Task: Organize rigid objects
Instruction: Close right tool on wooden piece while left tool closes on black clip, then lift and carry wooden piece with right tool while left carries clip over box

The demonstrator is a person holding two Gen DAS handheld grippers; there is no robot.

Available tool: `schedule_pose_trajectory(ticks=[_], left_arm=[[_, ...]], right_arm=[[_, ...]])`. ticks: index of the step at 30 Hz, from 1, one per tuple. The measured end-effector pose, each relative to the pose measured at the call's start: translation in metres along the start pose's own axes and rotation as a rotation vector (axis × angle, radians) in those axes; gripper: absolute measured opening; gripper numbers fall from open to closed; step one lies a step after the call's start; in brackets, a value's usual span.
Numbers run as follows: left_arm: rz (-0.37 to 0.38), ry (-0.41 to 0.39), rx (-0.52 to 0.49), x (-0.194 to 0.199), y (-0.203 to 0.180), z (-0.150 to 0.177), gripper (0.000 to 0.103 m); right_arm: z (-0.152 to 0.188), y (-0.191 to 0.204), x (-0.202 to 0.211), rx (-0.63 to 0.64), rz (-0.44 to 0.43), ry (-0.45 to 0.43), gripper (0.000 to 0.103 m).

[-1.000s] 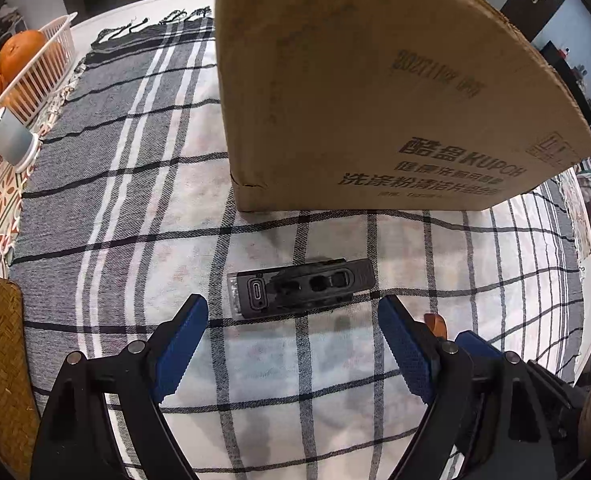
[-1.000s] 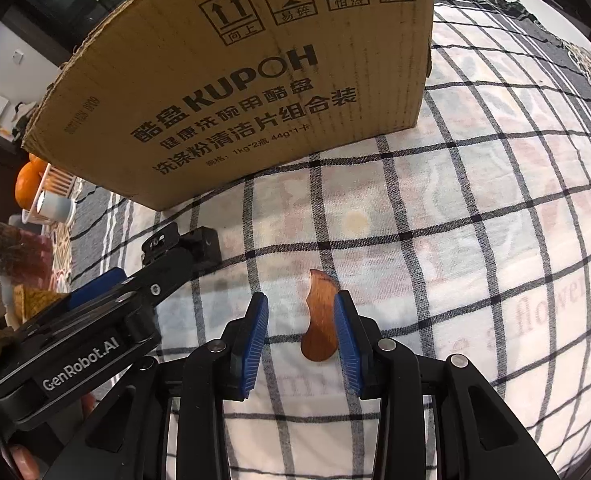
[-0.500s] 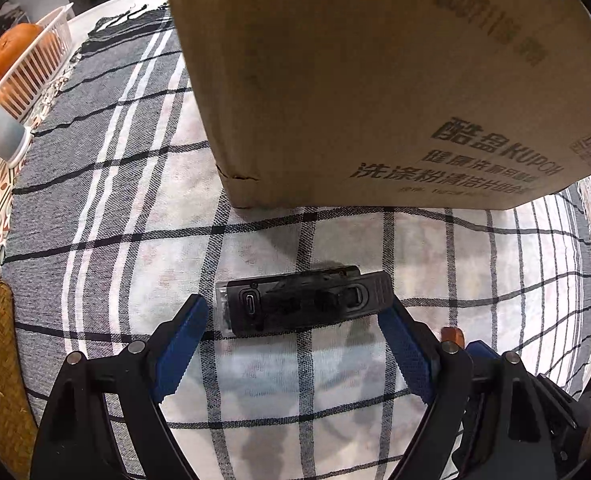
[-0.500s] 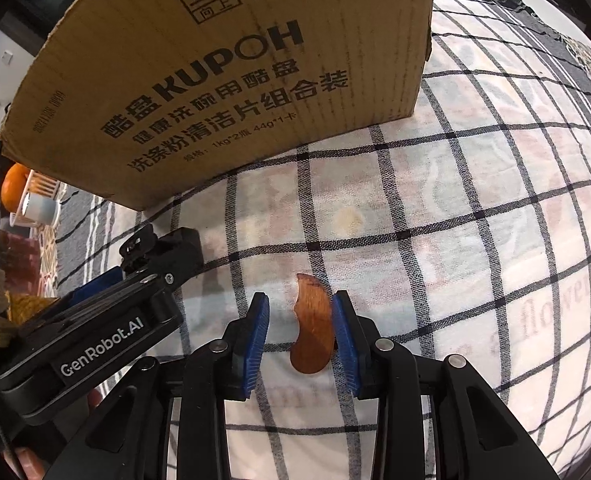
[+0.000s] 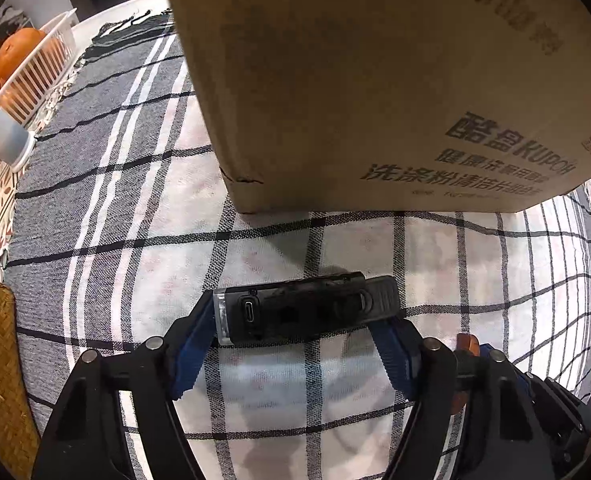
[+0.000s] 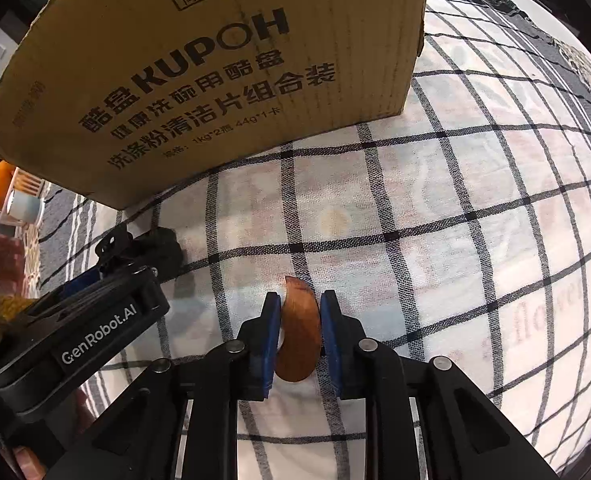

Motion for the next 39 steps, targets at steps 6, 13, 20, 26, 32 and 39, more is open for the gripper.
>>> schedule_pose_trajectory(ticks=[6,13,20,26,32,39], left_arm=[[-0.002,0.0,-0.034,0.005,0.002,0.01,0.074],[-0.01,-0.019,-0.08,0.018,0.01,0.032,0.073],[-0.008,-0.069,-0.097,0.043,0.023,0.044,0.073],[-0.003,-0.135,-0.086,0.074,0.02,0.046,0.073],[0.007,-0.19,-0.085,0.095,0.015,0.043,0.073],[0.036,-0.248,-0.072,0.12,0.011,0.038,0.073]], right_arm=[[0.003,-0.006,0.004,0.002,-0.009,-0.007,0.022],[0.01,-0.011,0.014,0.021,-0.02,-0.026,0.022],[0.013,-0.011,0.025,0.052,-0.024,-0.053,0.022],[0.015,-0.009,0.041,0.072,-0.028,-0.098,0.022],[0.004,-0.01,0.059,0.081,-0.046,-0.149,0.022],[-0.002,-0.007,0.085,0.102,-0.066,-0.217,0.022]])
Point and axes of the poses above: each gripper's, at about its wrist camera, not at the fingertips, and x roughly against the way its jaws point, y to its left, z to its underside, the point moved 5 cm from there along -x, roughly the way its jaws point, and after that the axes turned 3 degrees about -y, right-handed, at the moved point
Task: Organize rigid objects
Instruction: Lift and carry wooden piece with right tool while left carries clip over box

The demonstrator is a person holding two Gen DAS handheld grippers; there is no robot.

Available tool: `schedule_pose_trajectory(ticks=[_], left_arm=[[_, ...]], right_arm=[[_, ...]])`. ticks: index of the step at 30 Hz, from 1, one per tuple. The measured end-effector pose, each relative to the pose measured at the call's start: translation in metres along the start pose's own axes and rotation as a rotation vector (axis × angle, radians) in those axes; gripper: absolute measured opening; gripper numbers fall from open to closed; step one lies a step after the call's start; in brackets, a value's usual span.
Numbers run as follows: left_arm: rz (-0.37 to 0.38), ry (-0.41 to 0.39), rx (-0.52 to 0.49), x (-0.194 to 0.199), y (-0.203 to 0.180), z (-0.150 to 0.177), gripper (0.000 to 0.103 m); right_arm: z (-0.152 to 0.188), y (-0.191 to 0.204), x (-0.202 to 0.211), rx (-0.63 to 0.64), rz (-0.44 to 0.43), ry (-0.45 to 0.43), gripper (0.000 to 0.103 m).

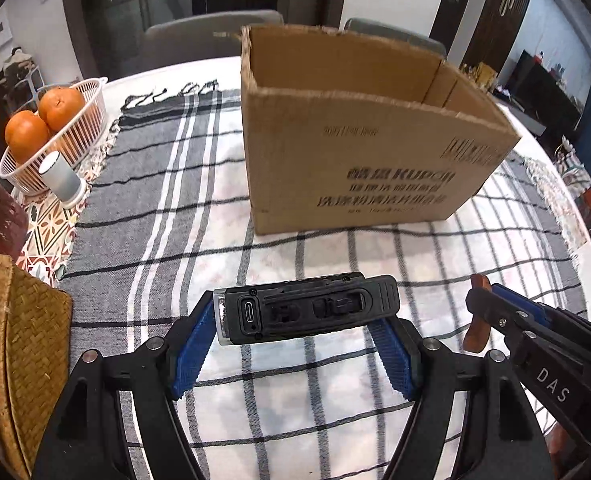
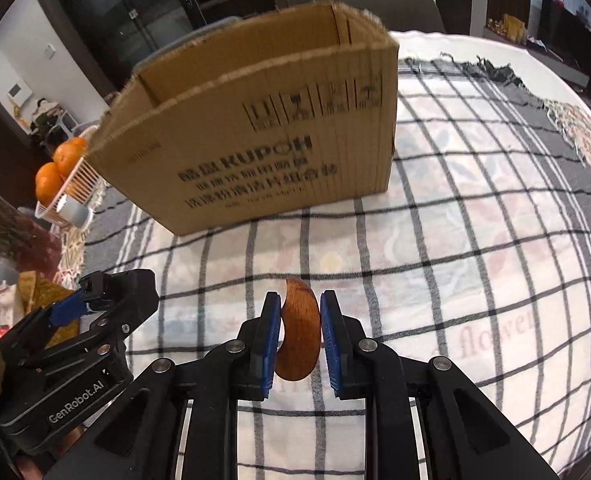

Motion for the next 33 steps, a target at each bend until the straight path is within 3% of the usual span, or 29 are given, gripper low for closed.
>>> schedule_pose_trajectory(ticks=[13,33], left_arm=[[0.032,-0.109,0.007,0.043,-0.012,-0.021,0.073],[0.069,-0.195,0.013,0.068,-0.018,-0.06,0.073]], right_arm=[[-0.018,0.007,0.038,0.008,-0.055,-0.111,0.022],[-0.057,0.011,0.069,-0.004,-0.103,-0.238,0.022]])
Point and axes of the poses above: each gripper's, at about its wrist camera, not at the fingertips, and x roughly against the way its jaws point, y to its left, z to its underside, the point moved 5 cm from there along -x, roughly the way its jaws point, and after that the axes turned 3 degrees about -y, right-handed, at the moved point
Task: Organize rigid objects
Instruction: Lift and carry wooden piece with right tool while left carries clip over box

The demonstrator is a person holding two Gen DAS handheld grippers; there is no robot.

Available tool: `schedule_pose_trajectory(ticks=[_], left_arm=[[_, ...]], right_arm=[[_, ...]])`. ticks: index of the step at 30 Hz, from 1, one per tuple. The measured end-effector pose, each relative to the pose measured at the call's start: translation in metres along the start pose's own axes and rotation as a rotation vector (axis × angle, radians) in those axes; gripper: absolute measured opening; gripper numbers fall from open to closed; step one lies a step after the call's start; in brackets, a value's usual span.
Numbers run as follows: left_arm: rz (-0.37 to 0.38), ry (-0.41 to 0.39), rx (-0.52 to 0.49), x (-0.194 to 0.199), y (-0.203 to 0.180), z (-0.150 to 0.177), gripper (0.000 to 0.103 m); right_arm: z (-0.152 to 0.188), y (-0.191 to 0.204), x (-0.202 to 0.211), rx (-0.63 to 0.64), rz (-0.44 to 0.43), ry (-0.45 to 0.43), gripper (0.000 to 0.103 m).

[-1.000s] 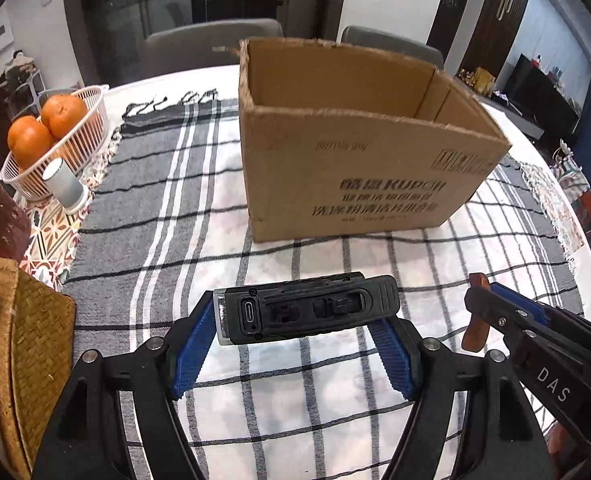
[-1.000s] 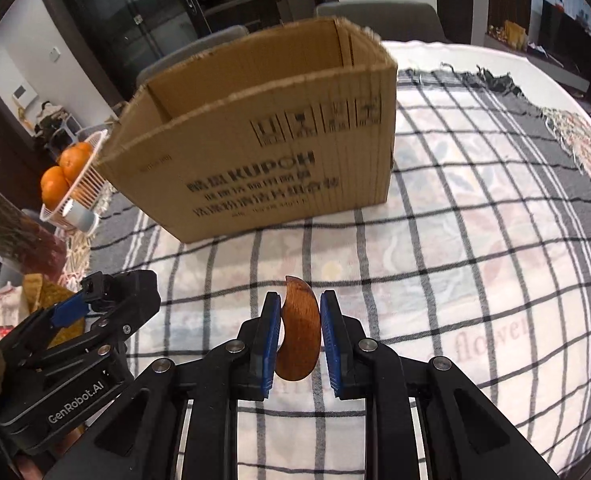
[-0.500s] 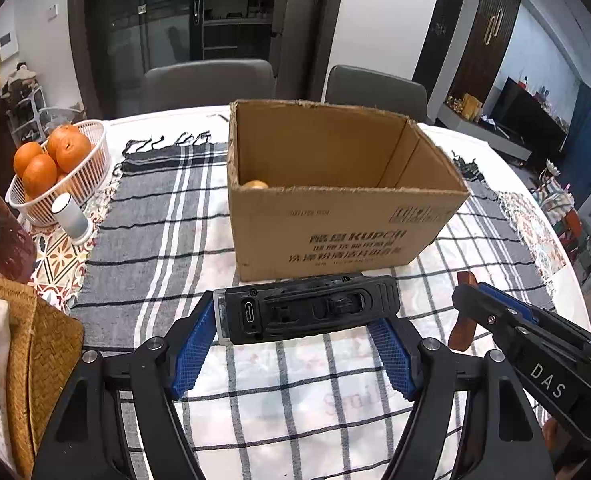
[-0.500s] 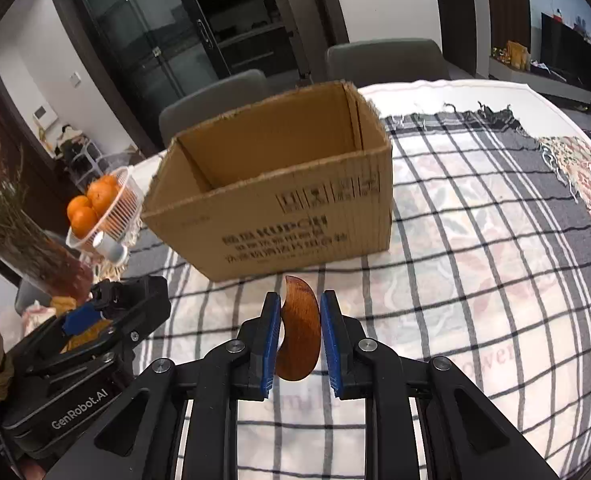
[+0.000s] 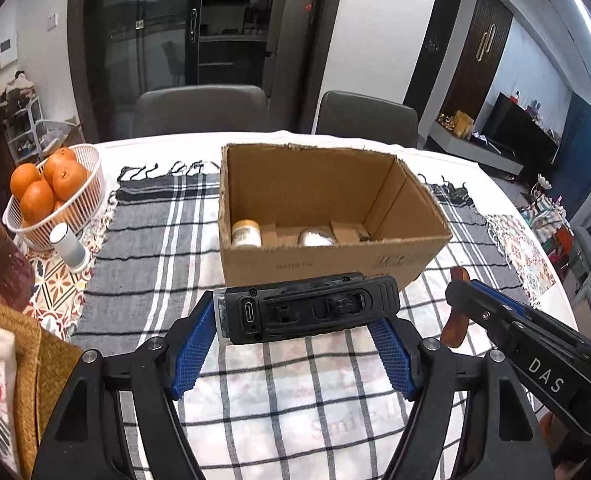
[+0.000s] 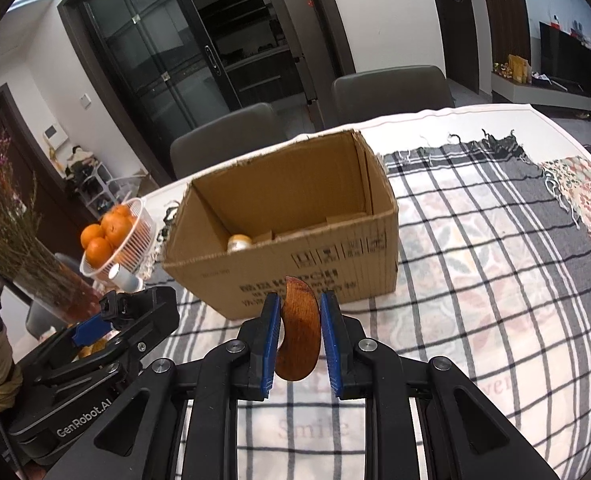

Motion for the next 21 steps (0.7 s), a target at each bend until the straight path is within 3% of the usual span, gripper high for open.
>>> schedule_pose_trajectory(ticks=[21], left_arm=[[-0.007,-0.085,-0.038,-0.003,-0.003,-0.063,0.073]], right_arm=[[-0.059,0.016,-0.001,0.068,-0.02,-0.095,0.022]])
Point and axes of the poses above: each gripper's, at about its wrist camera, not at the fingertips, and x roughly against the way its jaws point, y to its left, z to its underside, the point moved 5 cm from there along -x, roughly the way its jaws point, and after that the axes turned 3 degrees about -y, right-handed, at the moved point
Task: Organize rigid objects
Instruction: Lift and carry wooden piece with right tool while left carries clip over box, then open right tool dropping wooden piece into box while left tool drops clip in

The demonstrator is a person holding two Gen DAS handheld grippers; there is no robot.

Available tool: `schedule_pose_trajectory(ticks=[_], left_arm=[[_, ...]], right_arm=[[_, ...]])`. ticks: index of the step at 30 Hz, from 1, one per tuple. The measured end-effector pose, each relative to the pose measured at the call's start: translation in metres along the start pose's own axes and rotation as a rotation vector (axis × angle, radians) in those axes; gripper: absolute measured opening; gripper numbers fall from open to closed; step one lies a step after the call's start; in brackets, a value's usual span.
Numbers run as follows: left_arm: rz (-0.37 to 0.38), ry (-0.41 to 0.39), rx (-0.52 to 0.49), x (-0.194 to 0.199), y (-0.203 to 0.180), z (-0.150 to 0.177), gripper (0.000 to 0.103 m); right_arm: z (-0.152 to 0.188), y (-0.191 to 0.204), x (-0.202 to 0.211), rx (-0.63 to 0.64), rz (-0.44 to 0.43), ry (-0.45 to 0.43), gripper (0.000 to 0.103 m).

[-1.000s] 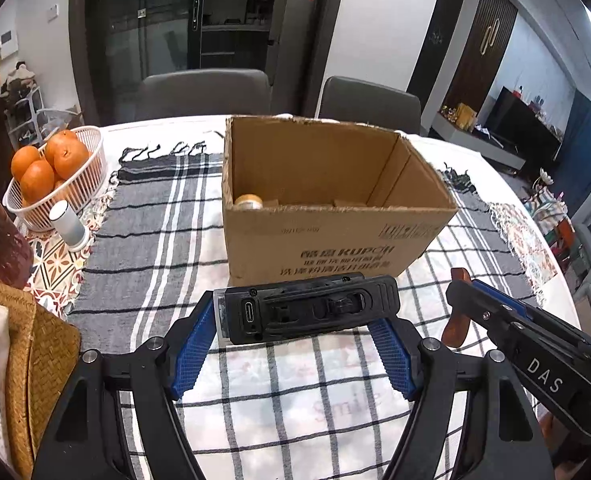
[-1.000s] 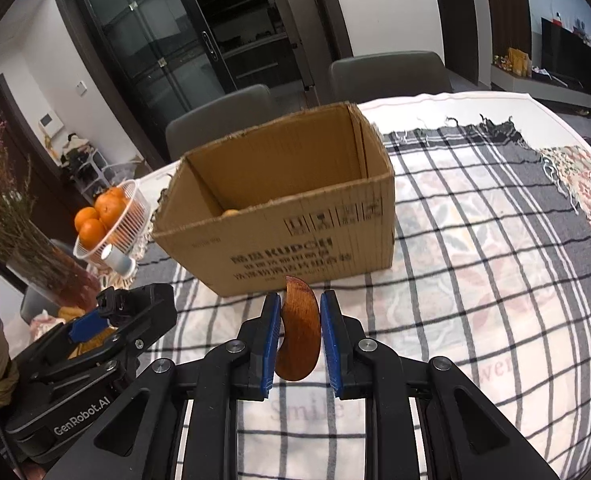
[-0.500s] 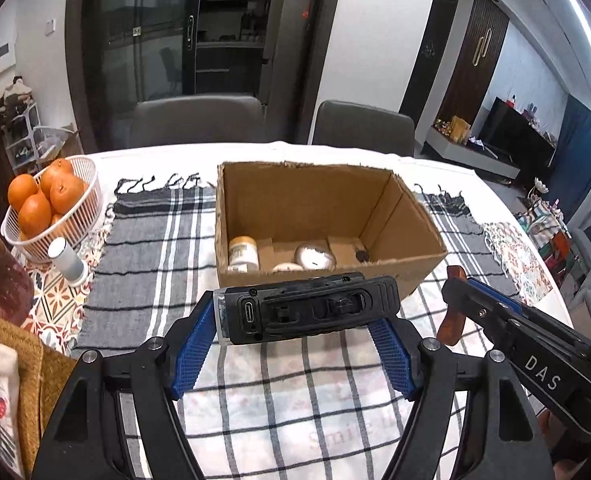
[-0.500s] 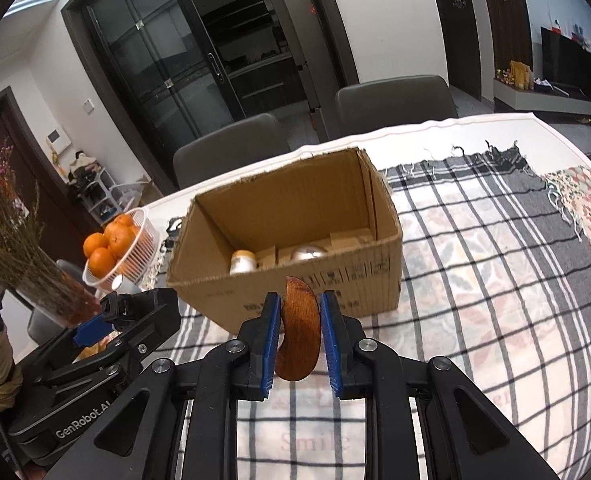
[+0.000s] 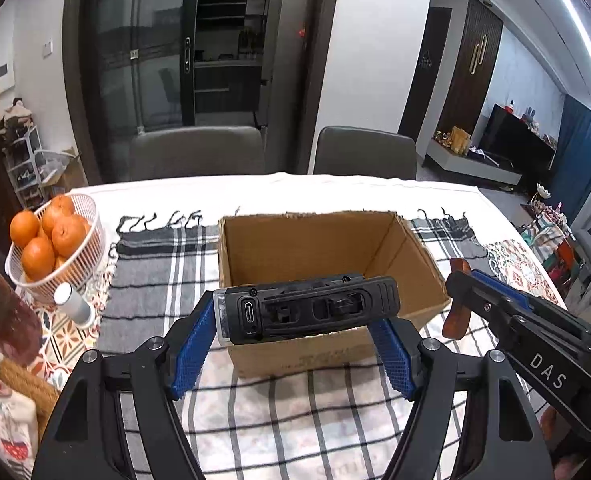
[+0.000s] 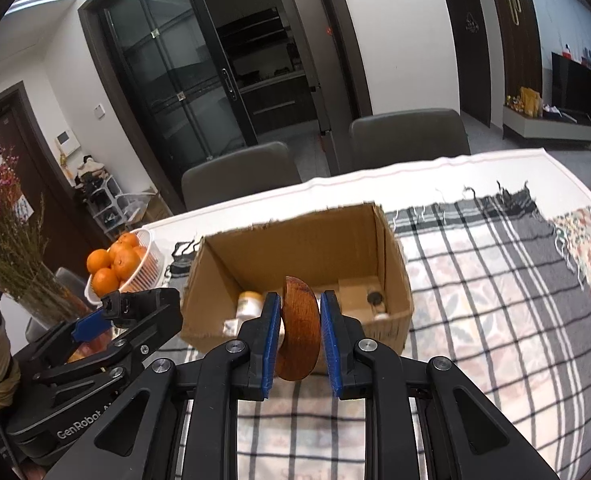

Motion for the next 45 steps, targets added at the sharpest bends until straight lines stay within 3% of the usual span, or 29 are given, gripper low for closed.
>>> schedule_pose_trajectory(ticks=[9,17,37,45], left_arm=[[-0.006,0.004,0.014,-0.015,0.002,-0.022,0.073],[-0.029,0.064,0.02,-0.044,0.007,-0.028,0.074],[-0.073,0.295,-0.001,-0.121,0.013,-0.003,0.074],[-0.113,0.314,-0.043,-0.128,0.01,-0.002,0.074]], right_arm=[[-0.026,0.002,-0.012,0.03,-0.004,-0.015,0.022],[-0.036,0.001,-0.035,0.049,-0.02,0.02,0.022],[-0.019,-0.024,-0.113,0.046,0.033,0.253,0.022],[-0.007,-0.032,-0.126,0.058,0.062,0.311,0.022]])
Point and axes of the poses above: each gripper's, at about its wrist camera, not at the fingertips, and x roughly against the way its jaws point, y to its left, z to its underside, the point moved 5 cm from there along -x, roughly the way its jaws point, and after that the axes turned 3 degrees about -y, right-handed, at the moved point
